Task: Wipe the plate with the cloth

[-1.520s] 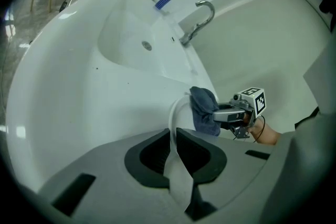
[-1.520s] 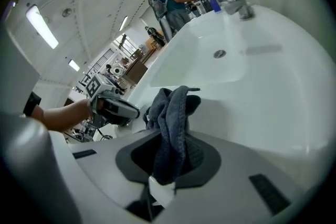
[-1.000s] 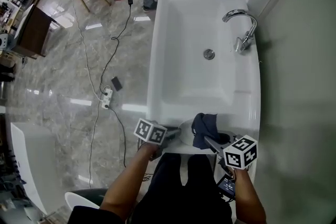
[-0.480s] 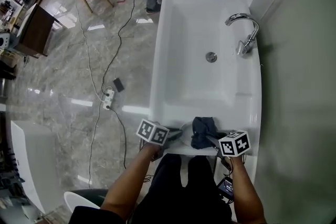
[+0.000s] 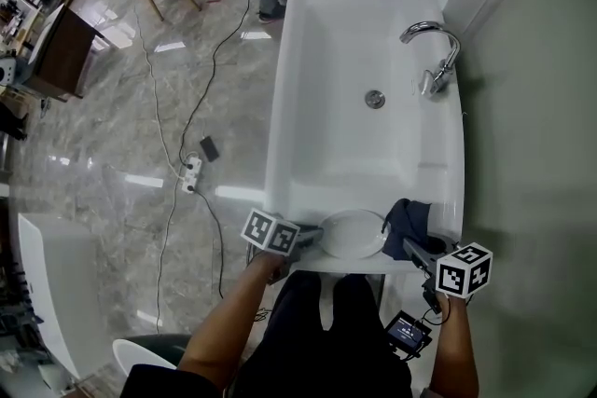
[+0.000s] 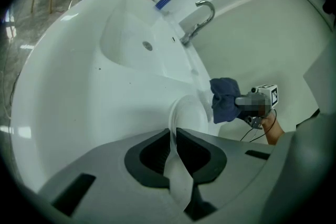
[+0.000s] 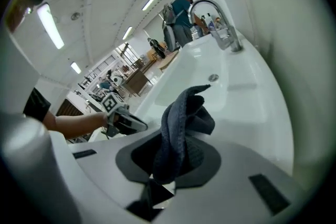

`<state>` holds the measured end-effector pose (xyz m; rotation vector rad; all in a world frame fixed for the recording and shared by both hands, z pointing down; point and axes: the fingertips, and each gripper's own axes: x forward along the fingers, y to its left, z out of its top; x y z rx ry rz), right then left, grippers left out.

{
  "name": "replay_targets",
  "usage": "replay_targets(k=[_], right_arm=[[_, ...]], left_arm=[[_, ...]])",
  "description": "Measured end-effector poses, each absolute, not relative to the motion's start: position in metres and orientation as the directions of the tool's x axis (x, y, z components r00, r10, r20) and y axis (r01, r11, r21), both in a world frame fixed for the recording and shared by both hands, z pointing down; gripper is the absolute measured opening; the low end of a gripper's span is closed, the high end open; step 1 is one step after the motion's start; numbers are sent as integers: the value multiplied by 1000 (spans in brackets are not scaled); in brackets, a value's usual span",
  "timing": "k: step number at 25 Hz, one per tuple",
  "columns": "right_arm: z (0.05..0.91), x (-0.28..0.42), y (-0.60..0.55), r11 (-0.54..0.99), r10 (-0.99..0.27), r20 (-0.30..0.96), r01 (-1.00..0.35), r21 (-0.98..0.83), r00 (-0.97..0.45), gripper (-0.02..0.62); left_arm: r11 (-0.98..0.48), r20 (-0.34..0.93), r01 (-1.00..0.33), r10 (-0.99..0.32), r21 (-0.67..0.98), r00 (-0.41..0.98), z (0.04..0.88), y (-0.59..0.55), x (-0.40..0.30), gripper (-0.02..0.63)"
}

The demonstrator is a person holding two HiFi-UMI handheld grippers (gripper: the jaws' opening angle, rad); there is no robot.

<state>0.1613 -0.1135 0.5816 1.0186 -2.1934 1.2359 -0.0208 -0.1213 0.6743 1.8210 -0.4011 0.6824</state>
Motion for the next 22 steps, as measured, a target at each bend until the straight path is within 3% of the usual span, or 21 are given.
replay_targets(k=[4,9,17,22], right_arm=[[578,82,-121,425,-306,551,-629,-651,-776,51],[631,11,-114,418,-151,557,-563,-712,-817,51],[665,85,-109,409,-171,728,-720,-560,-664,51],[654,140,-100,335,-250,739,-772,-540,-625,51]], left_arm=[[-345,629,-577,53,740,775,674,-122,-20,32],[-349,631,-578,55,738,774,675,-121,-19,32],[-348,632,-578,56,738,773,676,-121,-21,32],[-346,632,-579,55,738,773,677,-121,-20,34]])
